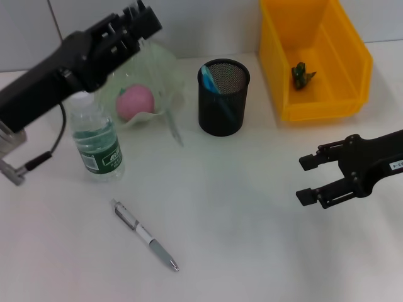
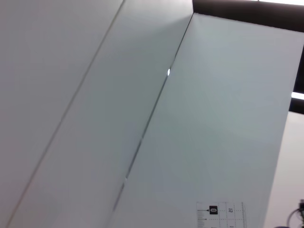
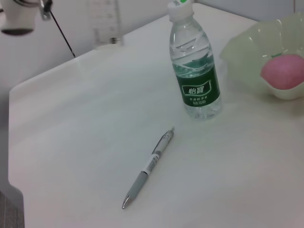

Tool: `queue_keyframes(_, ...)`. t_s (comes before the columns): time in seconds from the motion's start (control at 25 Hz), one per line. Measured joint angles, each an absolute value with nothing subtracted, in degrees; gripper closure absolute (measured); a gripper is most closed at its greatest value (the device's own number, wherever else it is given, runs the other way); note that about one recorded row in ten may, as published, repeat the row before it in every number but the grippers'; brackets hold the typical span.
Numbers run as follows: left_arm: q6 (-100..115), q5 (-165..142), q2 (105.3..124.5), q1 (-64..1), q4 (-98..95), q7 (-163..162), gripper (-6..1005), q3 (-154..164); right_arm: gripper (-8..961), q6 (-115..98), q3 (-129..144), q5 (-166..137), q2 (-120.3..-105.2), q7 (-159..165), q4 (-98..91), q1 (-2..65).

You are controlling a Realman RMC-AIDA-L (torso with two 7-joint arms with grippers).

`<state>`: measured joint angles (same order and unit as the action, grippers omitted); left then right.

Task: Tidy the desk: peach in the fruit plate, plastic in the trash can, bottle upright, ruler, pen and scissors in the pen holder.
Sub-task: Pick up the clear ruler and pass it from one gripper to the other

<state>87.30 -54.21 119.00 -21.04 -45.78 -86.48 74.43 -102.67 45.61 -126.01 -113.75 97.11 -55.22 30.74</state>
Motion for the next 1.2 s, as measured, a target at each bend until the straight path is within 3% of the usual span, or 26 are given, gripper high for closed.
queue_keyframes(0.48, 76.3, -17.9, 119.13, -20.0, -37.3, -47.6, 607, 102.9, 194, -102.1, 43.3, -125.4, -115.44, 92.7, -54.9, 30.8)
queue_keyframes(0.92, 65.7, 7.6, 119.18, -19.9, -40.1, -26.5, 606, 123.0, 199, -101.1, 36.3, -116.2, -118.94, 81.1, -53.3, 27.8)
queue_keyframes(1.2, 62.1, 20.7, 119.18, -20.9, -42.1, -15.2, 606, 131.7, 202, -94.8, 36.0, -106.3, -119.20, 67.8, -41.7, 25.0)
